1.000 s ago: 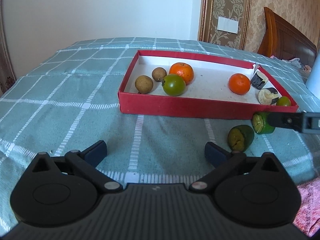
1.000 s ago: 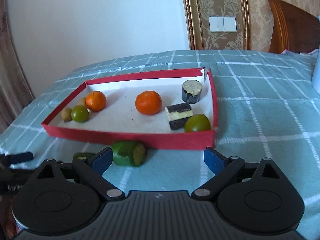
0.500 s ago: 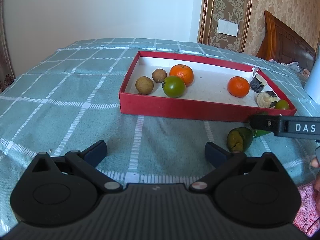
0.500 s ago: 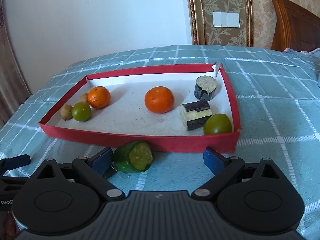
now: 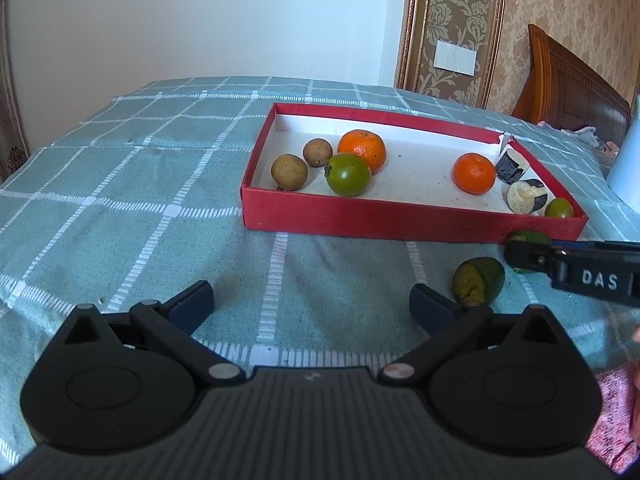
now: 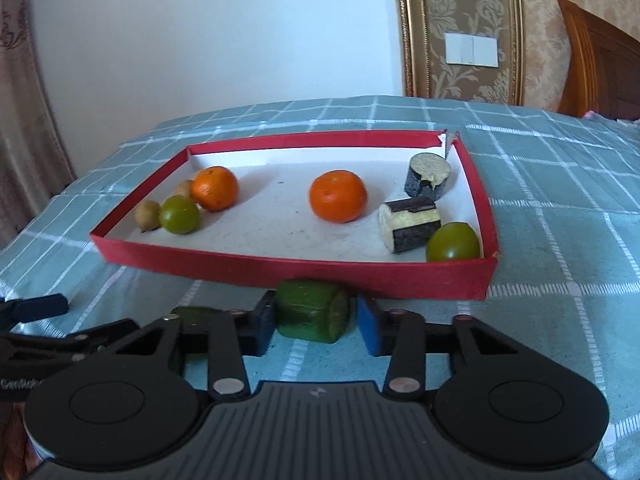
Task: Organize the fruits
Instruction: 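Reach the right gripper to a green lime half and grasp it, then lift the lime half with the right gripper and carry it toward the tray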
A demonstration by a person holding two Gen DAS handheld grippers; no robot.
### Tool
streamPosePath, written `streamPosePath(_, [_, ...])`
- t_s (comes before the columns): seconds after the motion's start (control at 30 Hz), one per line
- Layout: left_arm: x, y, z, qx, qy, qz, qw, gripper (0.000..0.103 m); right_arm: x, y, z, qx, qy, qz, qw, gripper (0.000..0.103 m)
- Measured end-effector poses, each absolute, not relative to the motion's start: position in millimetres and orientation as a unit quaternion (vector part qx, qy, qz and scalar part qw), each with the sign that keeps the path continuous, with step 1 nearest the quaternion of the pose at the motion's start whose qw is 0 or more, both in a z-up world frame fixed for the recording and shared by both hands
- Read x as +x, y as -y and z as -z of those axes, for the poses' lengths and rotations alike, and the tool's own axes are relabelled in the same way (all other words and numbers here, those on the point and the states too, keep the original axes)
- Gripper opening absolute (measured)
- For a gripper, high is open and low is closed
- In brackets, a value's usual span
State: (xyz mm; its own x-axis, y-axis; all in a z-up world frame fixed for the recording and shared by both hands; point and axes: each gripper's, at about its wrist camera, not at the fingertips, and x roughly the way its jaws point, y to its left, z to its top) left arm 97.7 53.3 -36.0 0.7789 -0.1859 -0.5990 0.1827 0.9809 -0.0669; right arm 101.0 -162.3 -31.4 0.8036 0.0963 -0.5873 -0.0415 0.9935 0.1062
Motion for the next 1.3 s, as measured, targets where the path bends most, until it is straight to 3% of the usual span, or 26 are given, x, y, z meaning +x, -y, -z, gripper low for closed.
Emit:
streamPosePath(0.17, [97.4,-54.2,35.8,-0.008,-0.317,0.099,0.943,0.103,78.3,160.5,26.3,0.011,-0.27,-0.038,0.962,0.03])
streamPosePath(0.7, [96.7,-55.1,35.6,-0.013,-0.316,0.101,0.943,0.103,43.7,166.2,16.1,-0.022,-0.208,-0.03,0.977,0.027])
streamPosePath(0.83, [96.7,-55.1,35.6,-0.013,-0.316,0.101,0.943,0.103,45.6,169.1,19.1,-0.016,-0.229,-0.064,0.971,0.028])
streamPosePath(0.9, [96.7,-55.2,35.8,-0.014,-0.315,0.101,0.943,0.103,47.5,173.5,18.3,-0.009,-0.24,-0.071,0.968,0.031])
streamPosePath(0.93, [96.8,-55.3,35.8,-0.013,-0.315,0.101,0.943,0.103,49.0,176.4,17.6,-0.002,-0.245,-0.08,0.966,0.041])
streamPosePath(0.97, [96.8,-55.5,35.9,-0.014,-0.315,0.101,0.943,0.103,50.2,179.0,17.2,0.006,-0.248,-0.091,0.964,0.058])
streamPosePath(1.03, [96.8,-55.5,35.8,-0.015,-0.315,0.101,0.944,0.103,50.7,181.2,17.3,0.014,-0.249,-0.114,0.962,0.07])
streamPosePath(1.3, [96.9,-55.3,36.0,-0.015,-0.315,0.101,0.944,0.103,71.8,169.1,26.8,0.009,-0.277,-0.113,0.954,0.068])
